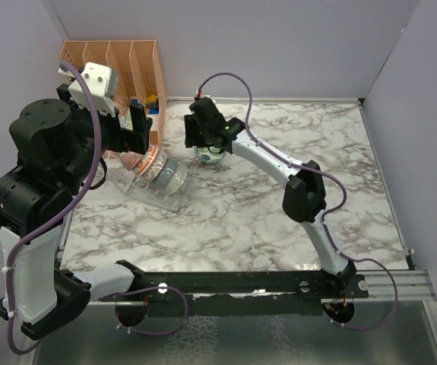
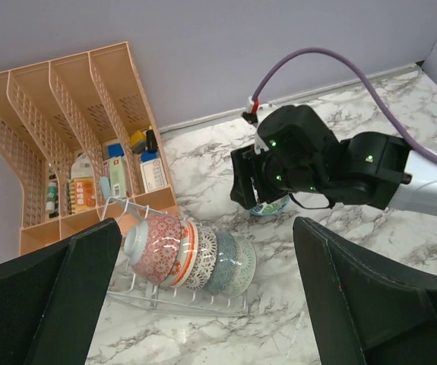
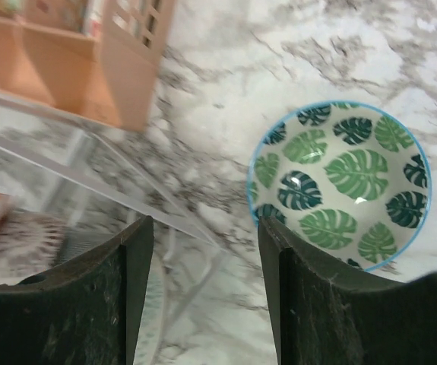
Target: Load the bowls into the dish rack
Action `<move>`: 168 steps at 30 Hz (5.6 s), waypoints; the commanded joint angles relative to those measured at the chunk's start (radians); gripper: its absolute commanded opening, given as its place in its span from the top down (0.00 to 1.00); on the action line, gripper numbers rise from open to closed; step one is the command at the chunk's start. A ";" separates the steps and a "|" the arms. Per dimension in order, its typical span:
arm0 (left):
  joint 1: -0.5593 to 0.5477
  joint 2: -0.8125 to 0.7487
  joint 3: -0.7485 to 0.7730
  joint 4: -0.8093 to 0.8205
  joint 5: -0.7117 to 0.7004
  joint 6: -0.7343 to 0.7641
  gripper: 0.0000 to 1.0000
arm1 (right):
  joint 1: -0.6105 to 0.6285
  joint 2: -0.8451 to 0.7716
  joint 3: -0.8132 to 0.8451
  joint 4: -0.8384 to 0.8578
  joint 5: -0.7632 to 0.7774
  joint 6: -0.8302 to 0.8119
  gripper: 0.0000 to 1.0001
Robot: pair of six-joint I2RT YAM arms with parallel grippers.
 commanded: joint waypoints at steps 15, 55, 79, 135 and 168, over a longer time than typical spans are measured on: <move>-0.003 0.016 -0.023 0.012 -0.084 0.009 0.01 | -0.004 0.192 0.040 -0.081 0.006 -0.280 0.45; -0.002 -0.050 0.063 0.063 -0.016 0.022 0.01 | 0.069 -0.168 -0.318 1.309 -0.342 0.681 0.99; -0.006 -0.088 0.029 0.067 -0.018 0.025 0.01 | 0.195 0.116 -0.269 1.496 -0.132 1.082 0.97; -0.023 -0.077 -0.008 0.062 -0.071 0.044 0.01 | 0.194 0.030 -0.256 0.955 -0.281 1.098 0.56; -0.027 -0.072 -0.031 0.062 -0.077 0.038 0.01 | 0.161 -0.051 -0.299 0.796 -0.283 1.014 0.50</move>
